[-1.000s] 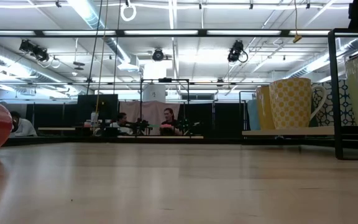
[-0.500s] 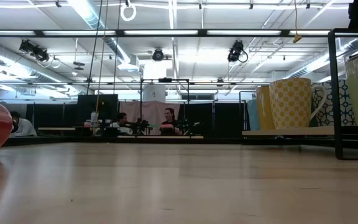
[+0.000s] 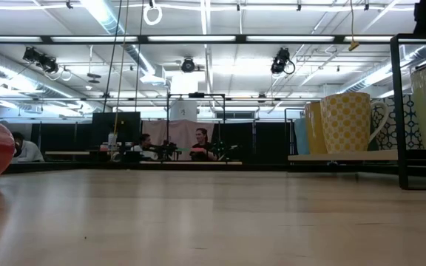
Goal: Place coffee mugs
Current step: Put the brown mug on the shelf
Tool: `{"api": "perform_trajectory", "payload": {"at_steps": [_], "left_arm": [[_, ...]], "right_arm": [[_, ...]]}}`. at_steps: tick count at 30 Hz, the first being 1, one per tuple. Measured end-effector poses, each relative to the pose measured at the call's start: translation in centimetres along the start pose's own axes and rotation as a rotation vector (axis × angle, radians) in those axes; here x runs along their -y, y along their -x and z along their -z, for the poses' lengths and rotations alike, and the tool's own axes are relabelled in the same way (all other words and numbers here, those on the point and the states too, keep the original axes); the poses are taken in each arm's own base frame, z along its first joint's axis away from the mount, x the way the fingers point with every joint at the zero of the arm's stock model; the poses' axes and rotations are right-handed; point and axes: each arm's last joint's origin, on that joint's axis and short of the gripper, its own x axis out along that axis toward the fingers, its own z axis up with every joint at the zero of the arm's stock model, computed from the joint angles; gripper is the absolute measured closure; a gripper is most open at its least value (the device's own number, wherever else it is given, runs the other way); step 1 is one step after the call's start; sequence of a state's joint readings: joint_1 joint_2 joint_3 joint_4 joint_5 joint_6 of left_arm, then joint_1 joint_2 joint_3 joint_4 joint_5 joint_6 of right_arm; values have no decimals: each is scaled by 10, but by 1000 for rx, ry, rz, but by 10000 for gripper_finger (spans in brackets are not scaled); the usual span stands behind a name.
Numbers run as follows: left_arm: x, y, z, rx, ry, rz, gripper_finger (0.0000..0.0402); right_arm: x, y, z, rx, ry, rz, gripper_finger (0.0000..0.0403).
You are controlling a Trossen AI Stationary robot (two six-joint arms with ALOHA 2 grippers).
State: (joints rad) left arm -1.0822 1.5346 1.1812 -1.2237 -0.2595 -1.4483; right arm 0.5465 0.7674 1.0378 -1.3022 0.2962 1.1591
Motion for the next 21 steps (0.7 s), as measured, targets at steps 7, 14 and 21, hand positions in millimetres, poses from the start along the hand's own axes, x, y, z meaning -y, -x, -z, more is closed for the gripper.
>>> {"api": "perform_trajectory", "payload": {"at_steps": [7, 14, 21], "left_arm": [[11, -19, 5, -44, 21, -80, 257], [11, -28, 7, -46, 79, -164, 257], [11, -32, 7, -30, 142, -199, 257]], "right_arm": [[-3, 0, -1, 13, -8, -32, 261], [-5, 0, -2, 19, -6, -47, 261], [-5, 0, -2, 19, -5, -47, 261]]}}
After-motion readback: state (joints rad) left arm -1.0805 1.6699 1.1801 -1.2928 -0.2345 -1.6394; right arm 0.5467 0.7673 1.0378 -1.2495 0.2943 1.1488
